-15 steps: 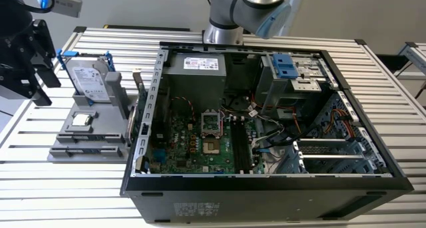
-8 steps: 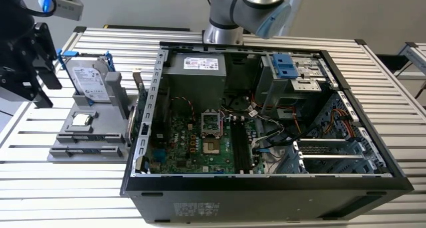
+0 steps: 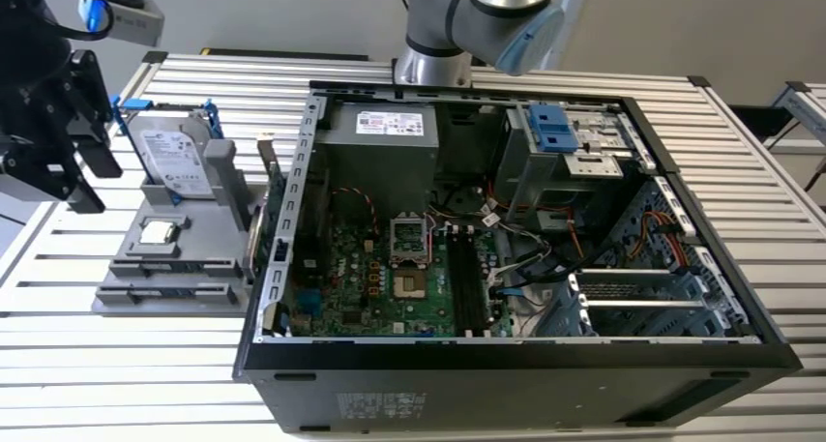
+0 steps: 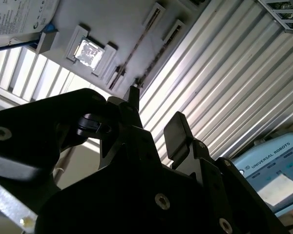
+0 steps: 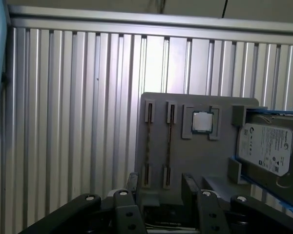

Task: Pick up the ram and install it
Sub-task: 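Pick up the ram and move it above insertion slot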

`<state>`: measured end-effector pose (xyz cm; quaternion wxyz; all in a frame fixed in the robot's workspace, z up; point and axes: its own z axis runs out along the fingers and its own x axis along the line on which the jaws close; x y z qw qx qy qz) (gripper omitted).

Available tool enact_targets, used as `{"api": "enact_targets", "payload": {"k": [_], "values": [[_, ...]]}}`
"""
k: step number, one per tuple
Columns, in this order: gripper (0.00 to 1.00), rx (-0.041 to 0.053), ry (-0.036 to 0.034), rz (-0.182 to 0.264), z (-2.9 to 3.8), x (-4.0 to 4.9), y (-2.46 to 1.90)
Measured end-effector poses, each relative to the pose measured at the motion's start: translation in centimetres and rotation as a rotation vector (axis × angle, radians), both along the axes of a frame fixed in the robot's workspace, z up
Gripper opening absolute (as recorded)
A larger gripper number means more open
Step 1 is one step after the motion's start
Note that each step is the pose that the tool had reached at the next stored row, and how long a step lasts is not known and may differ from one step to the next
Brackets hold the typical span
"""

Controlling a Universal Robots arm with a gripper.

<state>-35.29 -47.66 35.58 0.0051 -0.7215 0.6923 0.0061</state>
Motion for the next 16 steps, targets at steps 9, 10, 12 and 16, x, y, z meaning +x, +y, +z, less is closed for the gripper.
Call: {"api": "enact_targets", "payload": {"k": [9,10,12,16], "values": [[1.0,-0.0073,0.0001,0.0,-0.51,0.0,0.01],[1.0,-0.0078,0.0,0.0,-0.57,0.0,0.02],[1.0,-0.0088,0.0001,0.0,-0.69,0.0,0.02],[1.0,-0.0101,0.0,0.0,-0.92,0.0,0.02]]}}
